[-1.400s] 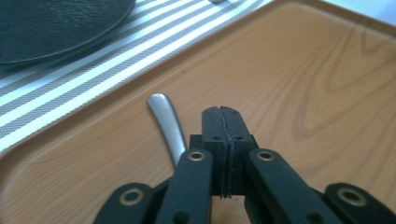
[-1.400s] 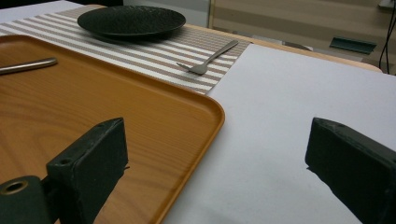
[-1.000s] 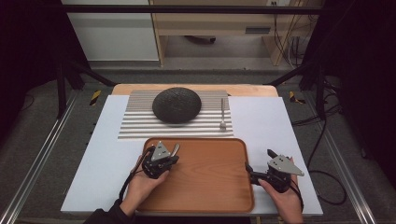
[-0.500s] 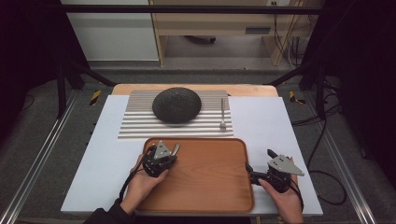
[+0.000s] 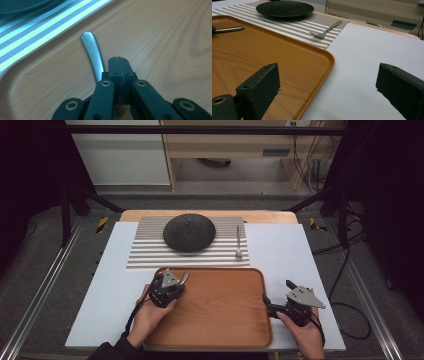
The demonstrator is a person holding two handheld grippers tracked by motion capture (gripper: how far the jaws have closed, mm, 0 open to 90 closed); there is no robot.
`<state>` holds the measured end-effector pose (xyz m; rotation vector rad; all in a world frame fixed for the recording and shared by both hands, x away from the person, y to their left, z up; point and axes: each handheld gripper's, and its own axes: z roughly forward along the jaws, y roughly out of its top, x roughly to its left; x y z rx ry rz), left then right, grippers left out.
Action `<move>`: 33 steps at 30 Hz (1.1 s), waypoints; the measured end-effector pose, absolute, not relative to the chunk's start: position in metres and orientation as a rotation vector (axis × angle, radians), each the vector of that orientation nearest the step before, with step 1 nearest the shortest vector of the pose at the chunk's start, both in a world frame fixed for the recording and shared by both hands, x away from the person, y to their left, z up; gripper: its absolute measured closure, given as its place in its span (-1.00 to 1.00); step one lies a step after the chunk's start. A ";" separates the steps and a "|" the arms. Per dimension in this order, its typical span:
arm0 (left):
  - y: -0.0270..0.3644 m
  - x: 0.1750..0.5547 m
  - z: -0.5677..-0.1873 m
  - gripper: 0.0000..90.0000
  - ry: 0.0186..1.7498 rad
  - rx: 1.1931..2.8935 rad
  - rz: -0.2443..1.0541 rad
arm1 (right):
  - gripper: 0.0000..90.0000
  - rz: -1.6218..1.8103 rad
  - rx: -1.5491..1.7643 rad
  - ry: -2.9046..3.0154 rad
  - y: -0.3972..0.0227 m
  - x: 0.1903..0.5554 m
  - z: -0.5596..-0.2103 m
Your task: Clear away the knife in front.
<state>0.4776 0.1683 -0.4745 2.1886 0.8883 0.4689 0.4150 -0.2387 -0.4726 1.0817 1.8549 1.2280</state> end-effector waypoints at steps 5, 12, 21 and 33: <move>0.174 0.477 -0.472 1.00 0.908 2.193 0.470 | -0.88 1.227 1.082 1.858 -0.239 0.415 -0.473; 0.187 0.480 -0.472 1.00 0.947 2.187 0.459 | -0.88 1.226 1.082 1.860 -0.238 0.415 -0.473; 0.202 0.477 -0.472 1.00 0.971 2.181 0.458 | -0.88 1.227 1.083 1.859 -0.238 0.415 -0.473; 0.220 0.471 -0.471 1.00 1.008 2.172 0.447 | -0.88 1.228 1.082 1.860 -0.239 0.415 -0.473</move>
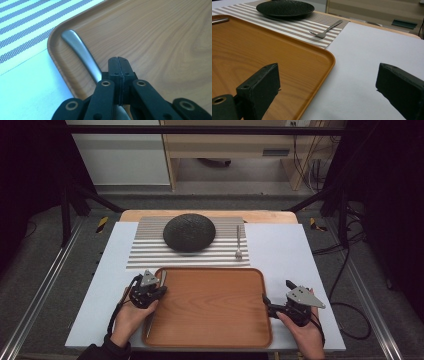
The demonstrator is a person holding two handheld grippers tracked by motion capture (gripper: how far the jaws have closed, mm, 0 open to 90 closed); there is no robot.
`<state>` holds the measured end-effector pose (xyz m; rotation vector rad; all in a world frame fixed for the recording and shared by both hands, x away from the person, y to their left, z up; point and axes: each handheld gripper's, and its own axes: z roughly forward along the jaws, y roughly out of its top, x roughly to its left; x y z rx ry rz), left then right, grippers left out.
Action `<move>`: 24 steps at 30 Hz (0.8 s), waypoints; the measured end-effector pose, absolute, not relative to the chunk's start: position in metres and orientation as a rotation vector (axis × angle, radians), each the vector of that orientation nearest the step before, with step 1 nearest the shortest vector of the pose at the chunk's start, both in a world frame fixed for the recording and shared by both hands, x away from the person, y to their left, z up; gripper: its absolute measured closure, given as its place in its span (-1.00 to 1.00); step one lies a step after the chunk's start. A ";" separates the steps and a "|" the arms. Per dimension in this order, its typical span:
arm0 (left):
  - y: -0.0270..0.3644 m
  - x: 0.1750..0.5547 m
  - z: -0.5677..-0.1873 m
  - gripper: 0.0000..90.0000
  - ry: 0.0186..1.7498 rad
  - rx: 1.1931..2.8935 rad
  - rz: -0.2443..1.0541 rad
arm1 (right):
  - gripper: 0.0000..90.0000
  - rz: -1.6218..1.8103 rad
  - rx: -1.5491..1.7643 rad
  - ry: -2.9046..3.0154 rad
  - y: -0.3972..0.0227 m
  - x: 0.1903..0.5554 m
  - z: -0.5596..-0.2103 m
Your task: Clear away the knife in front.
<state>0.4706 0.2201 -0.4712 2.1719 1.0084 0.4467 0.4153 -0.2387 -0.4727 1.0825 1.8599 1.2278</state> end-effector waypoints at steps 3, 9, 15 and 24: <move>0.221 0.469 -0.472 1.00 1.006 2.171 0.449 | -0.88 1.228 1.084 1.859 -0.239 0.415 -0.473; 0.225 0.470 -0.468 1.00 0.977 2.105 0.481 | -0.88 1.229 1.083 1.858 -0.239 0.415 -0.472; 0.226 0.471 -0.468 1.00 0.952 2.086 0.499 | -0.88 1.224 1.083 1.860 -0.239 0.415 -0.473; 0.223 0.471 -0.469 1.00 0.888 2.110 0.504 | -0.88 1.224 1.081 1.859 -0.238 0.415 -0.473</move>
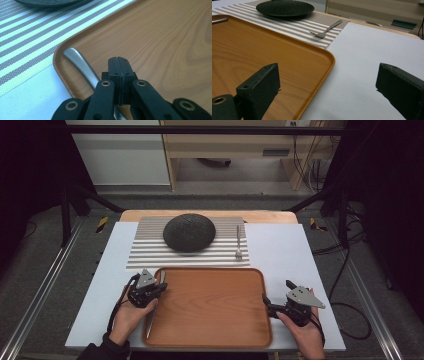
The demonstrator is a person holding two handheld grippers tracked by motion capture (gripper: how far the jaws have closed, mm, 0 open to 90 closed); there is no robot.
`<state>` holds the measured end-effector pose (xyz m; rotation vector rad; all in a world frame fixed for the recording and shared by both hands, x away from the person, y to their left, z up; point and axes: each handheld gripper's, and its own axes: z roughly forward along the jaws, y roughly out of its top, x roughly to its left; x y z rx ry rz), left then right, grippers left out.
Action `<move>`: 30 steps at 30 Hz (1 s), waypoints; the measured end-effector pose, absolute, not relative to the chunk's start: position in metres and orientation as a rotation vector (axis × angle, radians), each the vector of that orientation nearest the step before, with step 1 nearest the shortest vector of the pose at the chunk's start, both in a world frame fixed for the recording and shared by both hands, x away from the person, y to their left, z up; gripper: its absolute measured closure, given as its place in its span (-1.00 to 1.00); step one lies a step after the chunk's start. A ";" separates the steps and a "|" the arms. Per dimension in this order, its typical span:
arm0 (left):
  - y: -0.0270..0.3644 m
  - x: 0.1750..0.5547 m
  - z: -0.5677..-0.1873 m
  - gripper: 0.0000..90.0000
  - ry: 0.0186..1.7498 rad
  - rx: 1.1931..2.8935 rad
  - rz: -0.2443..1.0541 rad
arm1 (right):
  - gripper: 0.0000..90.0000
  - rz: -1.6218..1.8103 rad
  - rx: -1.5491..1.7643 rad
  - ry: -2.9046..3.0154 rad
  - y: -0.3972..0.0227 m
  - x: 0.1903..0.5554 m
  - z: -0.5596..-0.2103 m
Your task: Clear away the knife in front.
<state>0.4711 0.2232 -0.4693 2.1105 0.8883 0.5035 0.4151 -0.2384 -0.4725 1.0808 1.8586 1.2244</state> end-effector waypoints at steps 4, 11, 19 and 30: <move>0.223 0.471 -0.468 1.00 0.824 2.136 0.508 | -0.88 1.227 1.078 1.857 -0.238 0.415 -0.472; 0.225 0.471 -0.468 0.76 0.817 2.086 0.573 | -0.88 1.225 1.080 1.858 -0.238 0.415 -0.473; 0.231 0.474 -0.464 -0.18 0.808 1.971 0.679 | -0.88 1.226 1.080 1.858 -0.238 0.415 -0.473; 0.241 0.477 -0.463 -0.71 0.799 1.936 0.693 | -0.88 1.257 1.133 1.833 -0.239 0.415 -0.471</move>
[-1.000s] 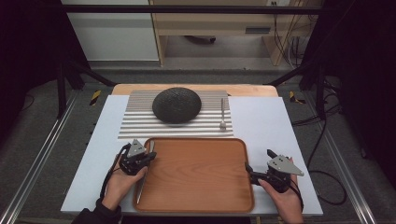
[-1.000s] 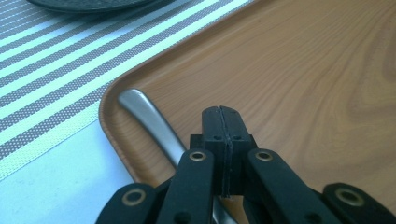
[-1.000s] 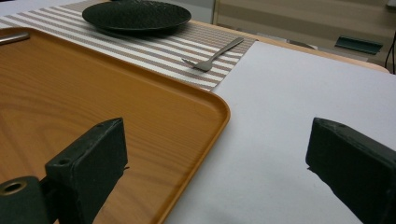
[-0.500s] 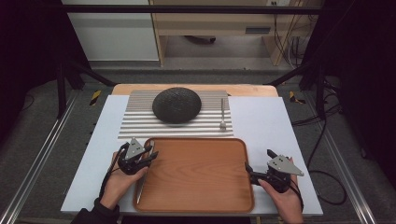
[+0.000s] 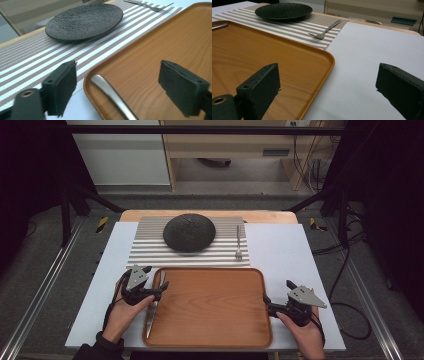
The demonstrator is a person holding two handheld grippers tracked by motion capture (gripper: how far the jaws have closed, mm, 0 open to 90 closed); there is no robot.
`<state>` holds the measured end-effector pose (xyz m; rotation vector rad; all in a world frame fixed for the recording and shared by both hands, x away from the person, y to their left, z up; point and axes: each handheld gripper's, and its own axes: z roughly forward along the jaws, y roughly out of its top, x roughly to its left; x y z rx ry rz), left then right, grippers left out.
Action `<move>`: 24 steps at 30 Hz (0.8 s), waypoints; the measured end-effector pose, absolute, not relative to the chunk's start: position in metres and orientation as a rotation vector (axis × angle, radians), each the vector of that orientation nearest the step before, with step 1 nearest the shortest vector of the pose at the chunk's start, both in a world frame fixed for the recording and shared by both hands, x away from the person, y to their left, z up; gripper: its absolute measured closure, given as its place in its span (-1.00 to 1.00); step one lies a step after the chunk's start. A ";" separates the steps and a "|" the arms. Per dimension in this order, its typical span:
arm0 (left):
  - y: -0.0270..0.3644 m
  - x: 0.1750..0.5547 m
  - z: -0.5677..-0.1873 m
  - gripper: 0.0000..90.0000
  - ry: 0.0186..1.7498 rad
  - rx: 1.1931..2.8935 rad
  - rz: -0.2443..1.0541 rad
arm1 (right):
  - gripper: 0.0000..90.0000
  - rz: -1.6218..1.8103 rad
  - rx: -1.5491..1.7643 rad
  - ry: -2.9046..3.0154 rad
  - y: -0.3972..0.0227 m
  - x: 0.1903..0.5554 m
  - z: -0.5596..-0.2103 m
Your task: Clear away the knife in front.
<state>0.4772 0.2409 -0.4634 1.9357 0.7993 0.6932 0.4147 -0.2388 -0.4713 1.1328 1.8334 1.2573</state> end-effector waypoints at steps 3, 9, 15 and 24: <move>0.243 0.475 -0.461 -0.78 0.786 1.911 0.698 | -0.88 1.260 1.138 1.828 -0.239 0.414 -0.471; 0.250 0.470 -0.458 -0.83 0.779 1.884 0.714 | -0.88 1.254 1.135 1.832 -0.237 0.415 -0.471; 0.259 0.462 -0.458 -0.86 0.778 1.859 0.731 | -0.88 1.276 1.132 1.831 -0.231 0.417 -0.465; 0.269 0.448 -0.458 -0.88 0.764 1.827 0.727 | -0.85 1.276 1.168 1.886 -0.217 0.432 -0.449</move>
